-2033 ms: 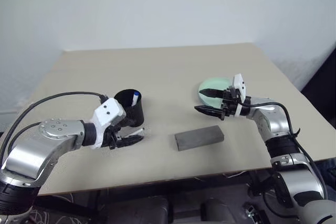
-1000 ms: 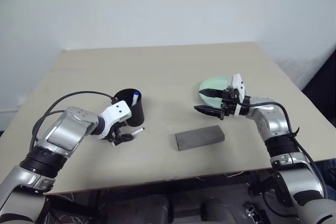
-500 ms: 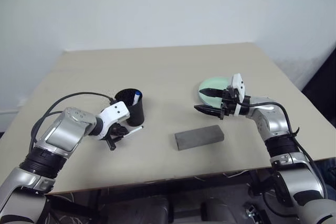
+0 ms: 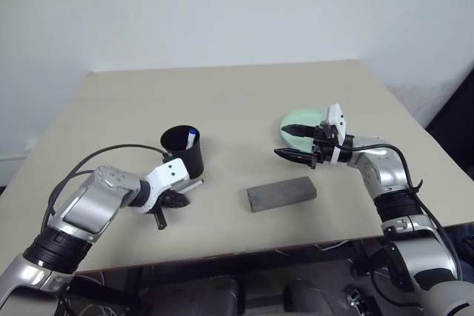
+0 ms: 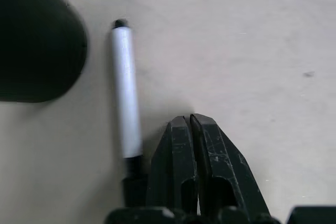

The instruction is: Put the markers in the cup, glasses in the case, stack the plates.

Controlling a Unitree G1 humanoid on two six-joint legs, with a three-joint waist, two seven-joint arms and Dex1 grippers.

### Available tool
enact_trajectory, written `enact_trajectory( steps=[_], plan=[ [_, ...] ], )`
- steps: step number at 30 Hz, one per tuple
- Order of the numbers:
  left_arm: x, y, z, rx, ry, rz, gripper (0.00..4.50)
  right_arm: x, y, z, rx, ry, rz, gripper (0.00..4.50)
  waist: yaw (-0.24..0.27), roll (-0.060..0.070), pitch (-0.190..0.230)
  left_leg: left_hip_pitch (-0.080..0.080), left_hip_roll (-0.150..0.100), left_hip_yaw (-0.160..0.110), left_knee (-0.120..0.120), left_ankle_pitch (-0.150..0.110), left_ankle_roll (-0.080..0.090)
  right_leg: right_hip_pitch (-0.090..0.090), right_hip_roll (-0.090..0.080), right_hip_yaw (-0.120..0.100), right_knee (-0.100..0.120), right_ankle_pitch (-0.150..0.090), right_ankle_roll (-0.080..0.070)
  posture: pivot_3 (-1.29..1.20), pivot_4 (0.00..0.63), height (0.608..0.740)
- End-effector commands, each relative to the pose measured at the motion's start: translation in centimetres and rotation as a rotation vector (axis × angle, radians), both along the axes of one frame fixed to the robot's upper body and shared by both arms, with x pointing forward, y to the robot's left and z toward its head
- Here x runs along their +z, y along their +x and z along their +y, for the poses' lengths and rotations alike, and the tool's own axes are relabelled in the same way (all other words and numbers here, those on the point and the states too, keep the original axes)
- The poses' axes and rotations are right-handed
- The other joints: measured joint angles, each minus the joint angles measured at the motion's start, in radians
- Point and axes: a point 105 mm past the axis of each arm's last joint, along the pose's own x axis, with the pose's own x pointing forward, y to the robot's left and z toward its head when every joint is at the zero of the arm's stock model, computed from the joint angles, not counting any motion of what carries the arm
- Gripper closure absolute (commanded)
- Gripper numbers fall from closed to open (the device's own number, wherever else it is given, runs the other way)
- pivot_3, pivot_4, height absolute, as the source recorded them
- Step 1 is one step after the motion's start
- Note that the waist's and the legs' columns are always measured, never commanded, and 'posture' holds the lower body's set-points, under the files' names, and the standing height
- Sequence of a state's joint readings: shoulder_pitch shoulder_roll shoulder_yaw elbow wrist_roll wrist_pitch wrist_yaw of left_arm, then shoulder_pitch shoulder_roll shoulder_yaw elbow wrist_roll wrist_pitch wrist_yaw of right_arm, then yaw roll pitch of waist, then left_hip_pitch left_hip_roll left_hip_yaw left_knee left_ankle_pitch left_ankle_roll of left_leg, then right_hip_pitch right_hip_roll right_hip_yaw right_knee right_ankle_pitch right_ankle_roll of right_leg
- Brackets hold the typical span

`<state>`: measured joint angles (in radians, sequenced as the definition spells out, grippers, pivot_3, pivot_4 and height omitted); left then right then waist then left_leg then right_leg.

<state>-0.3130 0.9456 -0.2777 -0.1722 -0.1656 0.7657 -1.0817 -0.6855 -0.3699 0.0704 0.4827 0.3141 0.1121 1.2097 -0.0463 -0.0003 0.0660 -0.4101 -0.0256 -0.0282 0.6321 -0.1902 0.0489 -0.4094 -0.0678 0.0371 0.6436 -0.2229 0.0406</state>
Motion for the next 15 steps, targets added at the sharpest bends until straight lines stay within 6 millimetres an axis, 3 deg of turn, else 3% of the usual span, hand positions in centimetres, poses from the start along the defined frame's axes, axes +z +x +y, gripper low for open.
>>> enact_trajectory(
  steps=[1, 6, 7, 10, 15],
  plan=[
    [1.8, -0.2, -1.6, -0.056, -0.063, -0.046, 4.48, 1.5, 0.1, 0.1, 0.008, 0.017, -0.053, 0.62, 0.001, 0.000, 0.000, 0.000, 0.000, 0.000, 0.000, 0.000, 0.000, 0.000, 0.000, 0.000, 0.000, 0.000, 0.000, 0.00, 0.000, 0.738],
    [2.7, 0.7, -1.9, -0.019, -0.092, -0.091, 4.48, 1.4, 0.2, 0.2, 0.009, 0.018, -0.053, 0.62, 0.000, 0.000, 0.000, 0.000, 0.000, -0.001, 0.000, 0.000, 0.000, 0.000, 0.001, 0.000, 0.000, 0.001, 0.002, 0.00, 0.000, 0.738],
    [2.7, 0.6, -1.8, -0.022, -0.083, -0.089, 4.31, 1.4, 0.2, 0.2, 0.009, 0.017, -0.053, 0.62, 0.000, 0.000, 0.000, 0.000, 0.000, -0.001, 0.000, 0.000, 0.000, 0.000, 0.001, 0.000, 0.000, 0.001, 0.002, 0.00, 0.000, 0.738],
    [2.8, 0.7, -1.2, -0.017, -0.059, -0.092, 3.59, 1.4, 0.2, 0.2, 0.008, 0.015, -0.053, 0.62, -0.001, 0.000, 0.000, 0.000, 0.000, 0.000, 0.000, 0.000, 0.000, 0.000, 0.002, 0.000, 0.000, 0.001, 0.002, 0.00, 0.000, 0.738],
    [3.1, 2.3, 0.5, 0.063, -0.002, -0.126, 1.83, 1.3, 0.3, 0.2, 0.006, 0.014, -0.052, 0.62, 0.000, 0.000, 0.000, 0.000, 0.000, 0.000, 0.001, 0.000, 0.000, 0.000, 0.002, 0.000, 0.000, 0.001, 0.002, 0.00, 0.000, 0.738]
  ],
)
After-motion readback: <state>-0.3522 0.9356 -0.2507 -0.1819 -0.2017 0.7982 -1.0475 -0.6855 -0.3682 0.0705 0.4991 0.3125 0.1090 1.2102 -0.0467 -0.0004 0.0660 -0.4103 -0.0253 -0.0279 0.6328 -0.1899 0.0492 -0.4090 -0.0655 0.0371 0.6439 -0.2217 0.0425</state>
